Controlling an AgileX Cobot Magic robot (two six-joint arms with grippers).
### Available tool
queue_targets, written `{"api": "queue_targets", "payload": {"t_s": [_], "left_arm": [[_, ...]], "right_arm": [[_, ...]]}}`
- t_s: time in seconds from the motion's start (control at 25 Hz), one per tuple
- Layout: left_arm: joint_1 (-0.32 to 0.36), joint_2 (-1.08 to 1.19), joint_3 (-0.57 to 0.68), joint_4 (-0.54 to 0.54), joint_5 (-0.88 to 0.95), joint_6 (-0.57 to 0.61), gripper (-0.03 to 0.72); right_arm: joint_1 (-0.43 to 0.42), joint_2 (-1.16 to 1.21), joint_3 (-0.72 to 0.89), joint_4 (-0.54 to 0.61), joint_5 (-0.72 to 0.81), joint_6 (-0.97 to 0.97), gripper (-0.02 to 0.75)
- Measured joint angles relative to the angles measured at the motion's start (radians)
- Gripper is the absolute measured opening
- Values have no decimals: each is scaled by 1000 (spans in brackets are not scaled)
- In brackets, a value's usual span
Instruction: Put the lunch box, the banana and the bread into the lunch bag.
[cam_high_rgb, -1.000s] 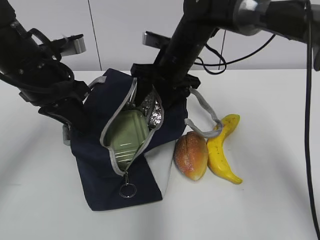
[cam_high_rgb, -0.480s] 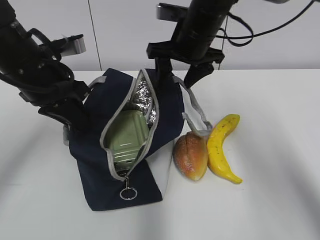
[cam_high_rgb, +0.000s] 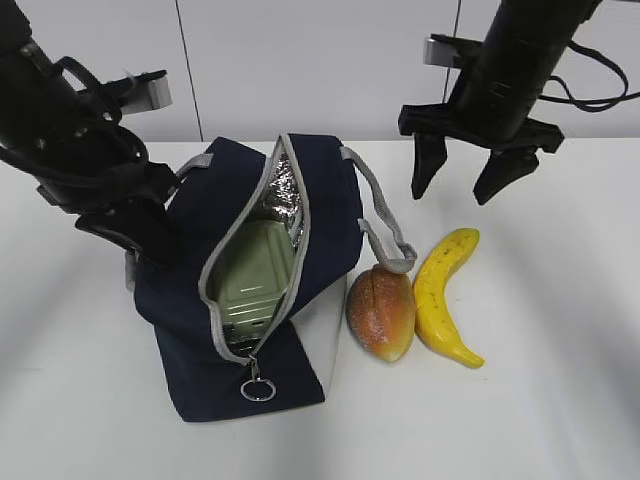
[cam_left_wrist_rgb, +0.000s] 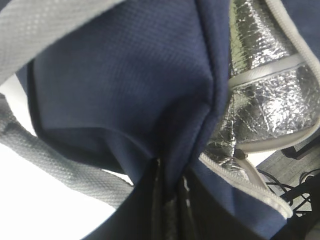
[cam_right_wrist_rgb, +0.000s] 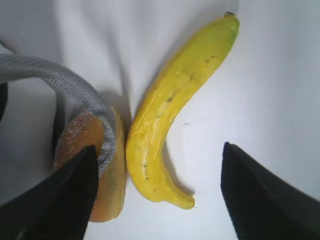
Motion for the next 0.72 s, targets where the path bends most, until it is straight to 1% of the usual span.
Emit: {"api": "queue_targets", "payload": {"t_s": [0.12,0.28,0.44,0.72], "left_arm": [[0,0,0,0,2,0,15],[0,0,0,0,2,0,15],[0,0,0,0,4,0,15],[0,0,0,0,4,0,15]], "right_arm": [[-13,0,13,-22,0,44,580],[-15,11,16,-78,-6,163,579],[-15,56,16,-82,-30,257,579],[-17,140,16,-87,-70,354,570]]}}
